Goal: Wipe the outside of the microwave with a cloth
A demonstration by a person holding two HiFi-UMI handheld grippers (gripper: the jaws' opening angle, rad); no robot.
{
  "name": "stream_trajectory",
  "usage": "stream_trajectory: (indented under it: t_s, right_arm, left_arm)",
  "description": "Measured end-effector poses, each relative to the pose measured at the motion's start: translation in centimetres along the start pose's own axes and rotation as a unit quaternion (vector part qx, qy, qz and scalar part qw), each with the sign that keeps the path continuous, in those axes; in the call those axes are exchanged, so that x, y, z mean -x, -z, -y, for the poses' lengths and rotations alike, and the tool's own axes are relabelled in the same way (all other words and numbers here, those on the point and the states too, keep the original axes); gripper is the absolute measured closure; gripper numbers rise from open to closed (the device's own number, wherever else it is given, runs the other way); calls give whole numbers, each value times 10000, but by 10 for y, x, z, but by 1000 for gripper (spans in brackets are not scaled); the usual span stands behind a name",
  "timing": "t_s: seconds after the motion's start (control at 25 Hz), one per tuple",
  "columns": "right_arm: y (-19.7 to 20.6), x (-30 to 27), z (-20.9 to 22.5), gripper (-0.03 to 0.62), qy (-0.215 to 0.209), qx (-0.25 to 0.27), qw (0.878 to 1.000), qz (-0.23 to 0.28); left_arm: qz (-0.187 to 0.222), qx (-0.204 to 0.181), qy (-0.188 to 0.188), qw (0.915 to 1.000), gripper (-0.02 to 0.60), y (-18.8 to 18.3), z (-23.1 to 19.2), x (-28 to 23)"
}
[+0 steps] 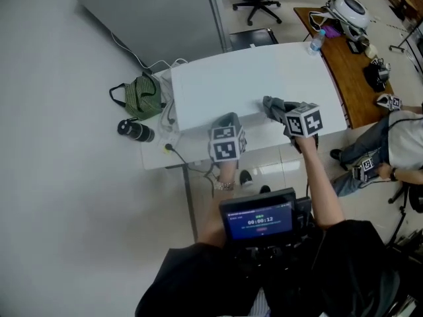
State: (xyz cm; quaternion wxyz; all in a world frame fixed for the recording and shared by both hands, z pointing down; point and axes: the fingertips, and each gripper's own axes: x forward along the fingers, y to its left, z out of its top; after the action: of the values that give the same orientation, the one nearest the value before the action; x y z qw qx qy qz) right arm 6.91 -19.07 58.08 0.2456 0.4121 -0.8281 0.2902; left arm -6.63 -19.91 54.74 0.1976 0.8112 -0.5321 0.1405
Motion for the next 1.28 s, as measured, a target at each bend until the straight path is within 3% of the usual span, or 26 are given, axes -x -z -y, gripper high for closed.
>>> stream_trajectory:
  t_s: [0.2,0.4,0.68,0.88,1.28]
  right_arm:
    - [19,6,-57,545,-70,615,9978,225]
    - [47,18,-95,543,-373,568,9966,461]
    - [46,31,-120,542,-318,594,9952,714]
    - [31,31,-114,542,150,851,9927,840]
    - [13,30,-137,542,-40,697,9928,975]
  left_arm:
    - [-43,-215,-393,9990,584,10,22,27]
    - [34,-401,-700,9967,584,22,47,54]
    - [-41,-562,-692,9960,584,24,65,71]
    - [168,-547,-579,9967,584,7,61,71]
    - [375,-593,-497,9963,584,-8,46,84]
